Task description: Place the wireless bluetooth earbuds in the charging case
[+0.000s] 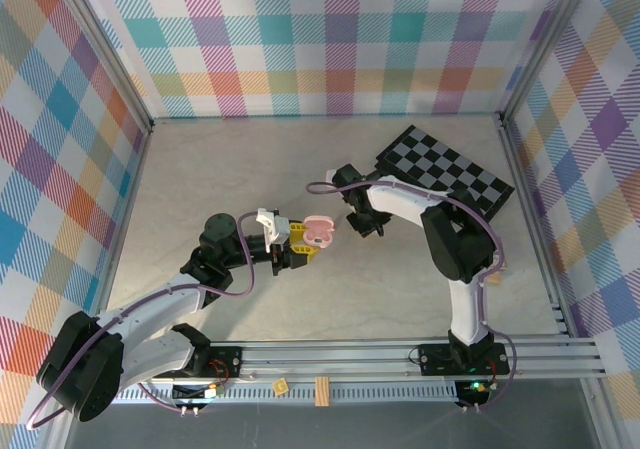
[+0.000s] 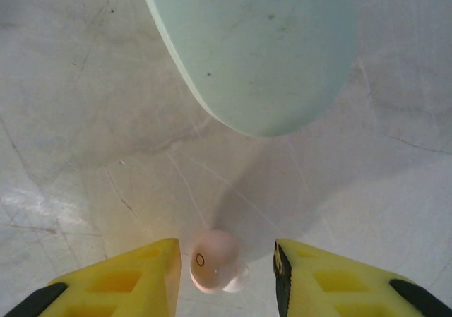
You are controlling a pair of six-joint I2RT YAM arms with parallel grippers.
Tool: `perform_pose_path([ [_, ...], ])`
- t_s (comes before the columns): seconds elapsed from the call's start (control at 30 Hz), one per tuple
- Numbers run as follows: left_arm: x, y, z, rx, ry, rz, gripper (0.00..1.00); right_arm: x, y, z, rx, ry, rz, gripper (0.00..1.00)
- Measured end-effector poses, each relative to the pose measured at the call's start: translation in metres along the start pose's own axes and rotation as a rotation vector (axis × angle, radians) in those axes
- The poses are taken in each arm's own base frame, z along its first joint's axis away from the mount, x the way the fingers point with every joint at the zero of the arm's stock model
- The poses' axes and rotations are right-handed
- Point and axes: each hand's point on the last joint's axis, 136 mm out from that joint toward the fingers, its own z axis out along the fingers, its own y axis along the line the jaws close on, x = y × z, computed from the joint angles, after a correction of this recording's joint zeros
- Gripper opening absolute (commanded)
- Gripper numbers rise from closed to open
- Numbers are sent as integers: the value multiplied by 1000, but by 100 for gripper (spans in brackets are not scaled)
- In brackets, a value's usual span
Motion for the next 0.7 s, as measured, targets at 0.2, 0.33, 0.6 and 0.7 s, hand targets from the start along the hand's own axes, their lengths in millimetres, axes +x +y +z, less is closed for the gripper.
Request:
perform_pose_path([
  [0.2, 0, 0, 0, 0, 1, 1, 37, 2, -2, 4, 34, 16, -15, 36],
  [0.33, 1, 0, 0, 0, 3, -1, 37, 2, -3, 4, 46, 19, -18, 32],
  [0.6, 1, 0, 0, 0, 5, -3, 37, 1, -4, 6, 68, 28, -34, 25],
  [0.7, 2, 0, 0, 0, 8, -5, 37, 1, -5, 5, 77, 27, -42, 23],
])
